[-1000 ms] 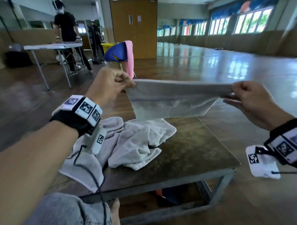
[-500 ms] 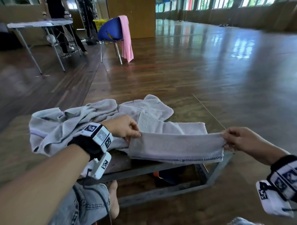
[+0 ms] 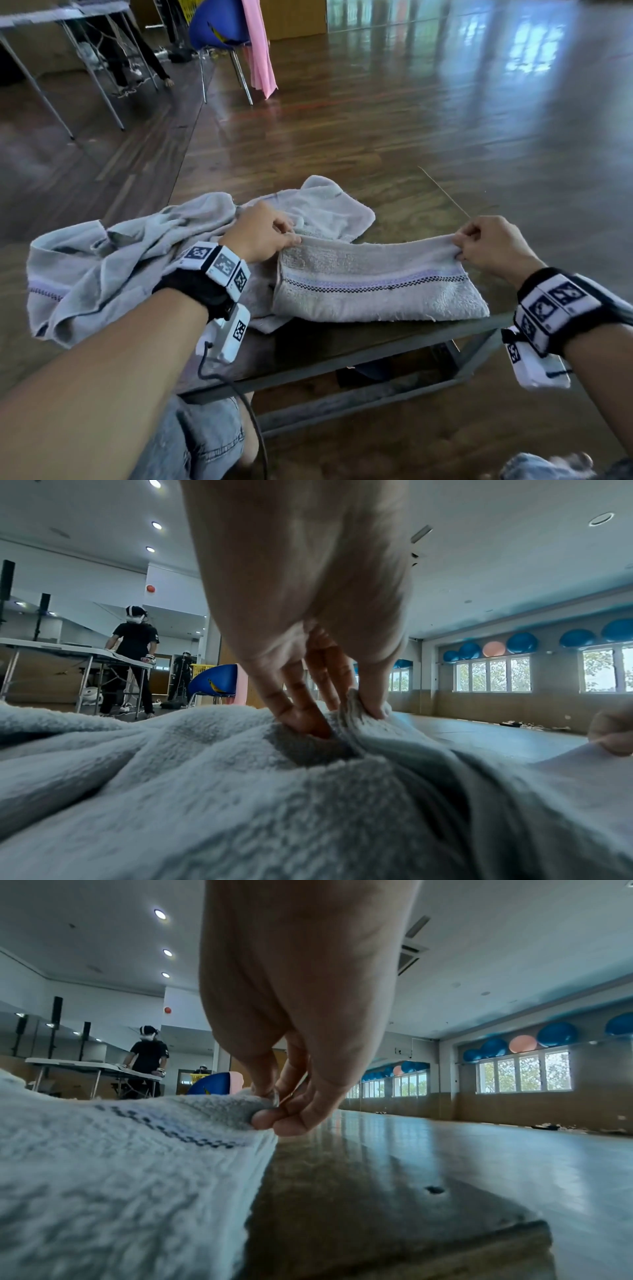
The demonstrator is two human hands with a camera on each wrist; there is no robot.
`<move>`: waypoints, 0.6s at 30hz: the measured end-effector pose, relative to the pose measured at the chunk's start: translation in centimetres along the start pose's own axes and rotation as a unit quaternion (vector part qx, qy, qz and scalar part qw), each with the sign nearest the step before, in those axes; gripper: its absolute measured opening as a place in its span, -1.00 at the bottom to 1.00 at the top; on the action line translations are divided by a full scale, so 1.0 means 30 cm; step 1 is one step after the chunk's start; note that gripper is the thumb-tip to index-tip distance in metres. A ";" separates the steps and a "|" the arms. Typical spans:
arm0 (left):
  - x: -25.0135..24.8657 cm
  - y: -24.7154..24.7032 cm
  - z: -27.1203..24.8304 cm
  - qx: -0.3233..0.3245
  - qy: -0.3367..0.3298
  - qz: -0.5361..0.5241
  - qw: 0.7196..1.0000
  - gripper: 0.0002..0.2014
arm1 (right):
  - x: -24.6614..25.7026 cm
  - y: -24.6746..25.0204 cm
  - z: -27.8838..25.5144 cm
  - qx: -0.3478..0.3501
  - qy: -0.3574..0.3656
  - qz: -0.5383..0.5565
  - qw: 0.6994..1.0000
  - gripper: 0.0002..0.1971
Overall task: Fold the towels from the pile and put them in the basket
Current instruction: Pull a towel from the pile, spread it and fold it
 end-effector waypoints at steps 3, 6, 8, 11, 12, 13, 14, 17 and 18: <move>0.005 0.007 0.005 -0.031 -0.004 -0.007 0.999 -0.86 | 0.001 -0.041 0.007 0.024 0.007 -0.033 0.999 -0.87; -0.010 0.014 0.005 -0.059 -0.031 0.020 0.998 -0.88 | 0.022 -0.068 0.010 0.042 0.027 -0.061 0.997 -0.88; -0.022 0.015 0.003 -0.060 -0.042 0.031 0.997 -0.88 | 0.042 -0.078 0.005 0.043 0.032 -0.062 0.997 -0.90; -0.030 0.008 0.004 -0.040 -0.045 0.022 0.998 -0.91 | 0.057 -0.087 -0.002 0.048 0.031 -0.059 0.997 -0.92; -0.030 0.005 0.002 -0.033 -0.042 0.023 0.998 -0.91 | 0.058 -0.088 -0.005 0.050 0.026 -0.054 0.997 -0.92; -0.028 0.004 0.001 -0.026 -0.036 0.025 0.999 -0.91 | 0.056 -0.089 -0.008 0.053 0.016 -0.047 0.997 -0.89; -0.022 0.003 0.001 -0.017 -0.029 0.030 0.999 -0.91 | 0.053 -0.088 -0.011 0.057 0.005 -0.043 0.997 -0.85; -0.009 -0.004 -0.001 0.015 -0.013 0.045 0.999 -0.90 | 0.042 -0.075 -0.020 0.062 -0.018 -0.065 0.996 -0.79; -0.008 -0.005 -0.005 0.022 -0.009 0.047 0.999 -0.89 | 0.041 -0.066 -0.021 0.061 -0.015 -0.081 0.995 -0.83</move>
Point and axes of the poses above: each hand's wrist, its own z-axis towards the middle knuckle, its own y-axis out of the back of the hand, x = y × z, the point moved 5 cm from there along z, towards the middle knuckle, and after that the axes turned 7 degrees about z, right-handed, at the moved point
